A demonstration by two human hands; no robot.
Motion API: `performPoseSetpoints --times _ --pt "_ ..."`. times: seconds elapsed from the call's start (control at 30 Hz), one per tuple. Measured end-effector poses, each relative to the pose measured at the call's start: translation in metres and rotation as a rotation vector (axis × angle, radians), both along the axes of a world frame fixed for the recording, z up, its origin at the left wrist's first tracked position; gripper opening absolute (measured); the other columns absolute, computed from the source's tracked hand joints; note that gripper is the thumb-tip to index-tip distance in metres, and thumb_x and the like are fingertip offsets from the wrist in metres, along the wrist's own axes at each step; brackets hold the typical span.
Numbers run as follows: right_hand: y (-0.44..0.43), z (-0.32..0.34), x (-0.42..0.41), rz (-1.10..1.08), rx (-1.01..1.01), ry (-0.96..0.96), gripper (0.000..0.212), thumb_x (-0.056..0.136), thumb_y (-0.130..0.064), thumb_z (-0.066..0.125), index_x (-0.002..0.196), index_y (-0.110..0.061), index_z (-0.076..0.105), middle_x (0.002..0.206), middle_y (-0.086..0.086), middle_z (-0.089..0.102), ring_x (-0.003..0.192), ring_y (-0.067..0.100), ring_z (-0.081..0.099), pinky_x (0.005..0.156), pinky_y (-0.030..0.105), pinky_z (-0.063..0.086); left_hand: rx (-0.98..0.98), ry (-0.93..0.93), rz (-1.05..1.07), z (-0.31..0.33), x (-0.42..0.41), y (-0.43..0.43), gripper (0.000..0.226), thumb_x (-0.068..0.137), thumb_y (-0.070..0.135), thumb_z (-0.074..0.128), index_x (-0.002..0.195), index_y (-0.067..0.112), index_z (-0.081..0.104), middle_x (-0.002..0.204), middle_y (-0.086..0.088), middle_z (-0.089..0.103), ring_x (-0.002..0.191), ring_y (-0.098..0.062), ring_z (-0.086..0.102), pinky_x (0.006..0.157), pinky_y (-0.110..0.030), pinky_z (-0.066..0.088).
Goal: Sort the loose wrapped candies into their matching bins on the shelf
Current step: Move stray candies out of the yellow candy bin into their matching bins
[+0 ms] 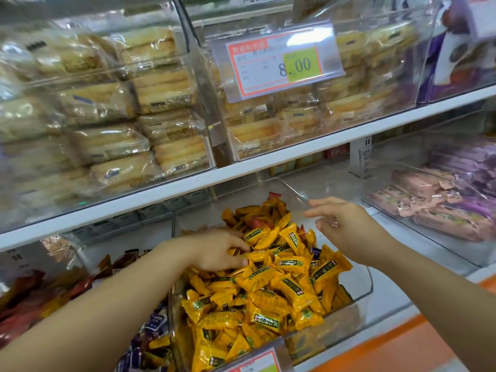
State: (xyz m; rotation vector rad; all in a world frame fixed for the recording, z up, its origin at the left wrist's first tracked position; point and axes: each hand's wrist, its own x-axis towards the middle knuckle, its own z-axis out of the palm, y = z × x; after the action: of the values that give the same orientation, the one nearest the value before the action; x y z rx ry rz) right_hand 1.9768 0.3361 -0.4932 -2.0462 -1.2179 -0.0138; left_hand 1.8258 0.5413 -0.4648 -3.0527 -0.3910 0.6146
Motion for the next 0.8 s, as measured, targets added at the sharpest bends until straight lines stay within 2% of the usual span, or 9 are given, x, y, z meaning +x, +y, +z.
performPoseSetpoints --times 0.07,0.13,0.23,0.33,0.43,0.53,0.63,0.73,0.8 --pt "0.001 0.0 0.0 -0.003 -0.005 -0.014 0.036 0.092 0.002 0.048 0.116 -0.017 0.066 0.137 -0.005 0.05 0.119 0.011 0.05 0.075 -0.01 0.026 -0.065 -0.011 0.039 0.007 -0.005 0.0 0.046 0.095 0.049 0.044 0.138 0.031 0.045 0.153 0.005 0.03 0.14 -0.015 0.027 0.114 -0.03 0.022" --pt "0.002 0.001 -0.001 -0.01 -0.011 -0.016 0.036 0.092 0.001 0.048 0.117 -0.019 0.066 0.137 -0.006 0.05 0.119 0.011 0.05 0.078 -0.006 0.027 -0.106 -0.033 0.092 0.013 -0.003 -0.001 0.043 0.094 0.05 0.046 0.131 0.03 0.053 0.143 0.005 0.044 0.13 -0.014 0.041 0.109 -0.029 0.031" --pt "0.004 0.002 -0.001 -0.019 -0.014 -0.017 0.036 0.092 0.0 0.049 0.117 -0.02 0.066 0.137 -0.005 0.05 0.119 0.012 0.051 0.086 0.004 0.029 -0.099 -0.268 0.098 0.016 0.012 -0.001 0.032 0.094 0.042 0.051 0.121 0.026 0.059 0.125 0.003 0.057 0.111 -0.015 0.054 0.099 -0.034 0.043" --pt "0.005 0.001 -0.001 -0.023 -0.007 0.001 0.035 0.092 0.0 0.049 0.116 -0.019 0.066 0.136 -0.005 0.051 0.12 0.012 0.051 0.089 0.008 0.03 -0.074 -0.482 0.103 0.01 0.035 -0.005 0.034 0.096 0.029 0.053 0.129 0.024 0.052 0.131 0.003 0.053 0.117 -0.017 0.051 0.099 -0.031 0.042" --pt "0.005 0.0 0.0 -0.022 0.008 0.024 0.035 0.092 0.0 0.049 0.116 -0.019 0.067 0.136 -0.006 0.05 0.121 0.011 0.049 0.089 0.006 0.029 -0.069 -0.432 0.091 -0.002 0.058 -0.009 0.04 0.096 0.03 0.051 0.135 0.026 0.047 0.136 -0.001 0.049 0.12 -0.019 0.049 0.1 -0.032 0.041" --pt "0.005 -0.001 0.001 -0.014 0.024 0.03 0.036 0.092 0.001 0.05 0.115 -0.02 0.067 0.135 -0.007 0.051 0.119 0.01 0.049 0.085 -0.002 0.029 0.012 -0.36 0.066 -0.012 0.072 -0.008 0.034 0.095 0.028 0.052 0.129 0.025 0.054 0.13 -0.001 0.055 0.115 -0.019 0.053 0.096 -0.031 0.043" --pt "0.004 -0.001 0.002 0.001 0.035 0.048 0.035 0.091 0.001 0.05 0.114 -0.019 0.068 0.134 -0.007 0.051 0.116 0.008 0.05 0.077 -0.009 0.029 0.0 -0.287 0.084 -0.013 0.07 -0.003 0.035 0.092 0.019 0.054 0.127 0.024 0.056 0.127 0.0 0.057 0.111 -0.018 0.054 0.09 -0.026 0.043" --pt "0.002 0.0 0.002 0.017 0.042 0.046 0.032 0.092 -0.003 0.053 0.114 -0.019 0.067 0.133 -0.006 0.052 0.118 0.008 0.049 0.085 -0.002 0.03 -0.037 -0.225 0.138 -0.013 0.06 0.006 0.052 0.088 0.018 0.061 0.136 0.028 0.045 0.129 0.001 0.055 0.109 -0.018 0.056 0.087 -0.028 0.048" --pt "0.002 -0.001 0.002 0.015 0.041 0.033 0.031 0.092 -0.005 0.054 0.114 -0.02 0.067 0.134 -0.005 0.052 0.119 0.009 0.049 0.088 0.003 0.028 -0.053 -0.215 0.123 -0.014 0.057 0.006 0.056 0.088 0.018 0.061 0.14 0.027 0.041 0.13 0.001 0.054 0.111 -0.018 0.054 0.085 -0.024 0.044"
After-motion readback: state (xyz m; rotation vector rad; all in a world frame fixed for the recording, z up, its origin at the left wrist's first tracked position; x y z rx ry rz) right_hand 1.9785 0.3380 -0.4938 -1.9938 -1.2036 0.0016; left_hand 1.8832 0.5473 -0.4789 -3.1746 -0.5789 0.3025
